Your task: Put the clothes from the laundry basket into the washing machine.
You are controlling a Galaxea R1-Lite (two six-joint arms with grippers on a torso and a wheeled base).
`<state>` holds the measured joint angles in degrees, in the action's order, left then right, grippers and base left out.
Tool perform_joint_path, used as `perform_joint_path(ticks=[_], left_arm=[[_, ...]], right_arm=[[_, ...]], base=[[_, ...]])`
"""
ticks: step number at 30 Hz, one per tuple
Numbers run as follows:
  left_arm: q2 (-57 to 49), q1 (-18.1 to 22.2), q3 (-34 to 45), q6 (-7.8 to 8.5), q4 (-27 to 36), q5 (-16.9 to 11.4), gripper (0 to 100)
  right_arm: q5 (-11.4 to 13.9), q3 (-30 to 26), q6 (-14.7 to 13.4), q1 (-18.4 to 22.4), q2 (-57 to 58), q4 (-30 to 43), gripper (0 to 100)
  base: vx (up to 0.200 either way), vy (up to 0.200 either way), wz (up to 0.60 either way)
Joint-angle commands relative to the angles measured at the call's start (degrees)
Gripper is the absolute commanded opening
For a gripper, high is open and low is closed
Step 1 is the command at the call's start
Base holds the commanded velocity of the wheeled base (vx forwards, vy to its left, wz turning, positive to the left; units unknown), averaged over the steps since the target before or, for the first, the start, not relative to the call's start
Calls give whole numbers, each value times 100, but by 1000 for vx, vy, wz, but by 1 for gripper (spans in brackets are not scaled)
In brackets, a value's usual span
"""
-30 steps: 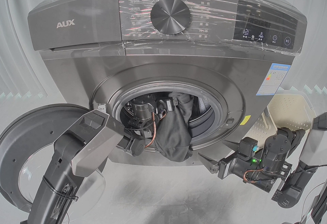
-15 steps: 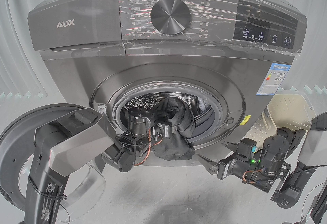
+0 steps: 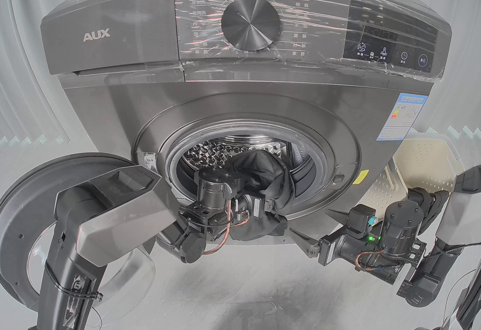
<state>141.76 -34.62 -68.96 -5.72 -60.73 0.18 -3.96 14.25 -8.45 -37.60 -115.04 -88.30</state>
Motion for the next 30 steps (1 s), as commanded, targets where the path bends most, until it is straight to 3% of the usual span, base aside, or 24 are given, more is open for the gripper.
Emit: perform_joint_path(ticks=[1,3,4,21,27,28,30], left_arm=[[334,17,-74,132,-17,17,100],[440,34,-179,211,-26,52,100],[440,34,-179,211,-26,52,0],[1160,474,-3712,159,457,1072,0],[1204,447,-3668,159,457,1072,0],[1204,439,-3624,150,457,1072,100],[1196,421,-3536,150,413,1063,100]], right_arm=[[1,16,1,-2,-1,-3,100],[1,25,1,-2,-1,-3,100],[1,25,1,-2,-1,-3,100],[1,51,1,-2,-1,-3,100],[1,43,1,7,-1,-3,100],[1,43,1,7,-1,-3,100],[1,43,1,7,-1,-3,100]], base=[[0,0,0],[0,0,0],[0,0,0],[0,0,0],[0,0,0],[0,0,0],[0,0,0]])
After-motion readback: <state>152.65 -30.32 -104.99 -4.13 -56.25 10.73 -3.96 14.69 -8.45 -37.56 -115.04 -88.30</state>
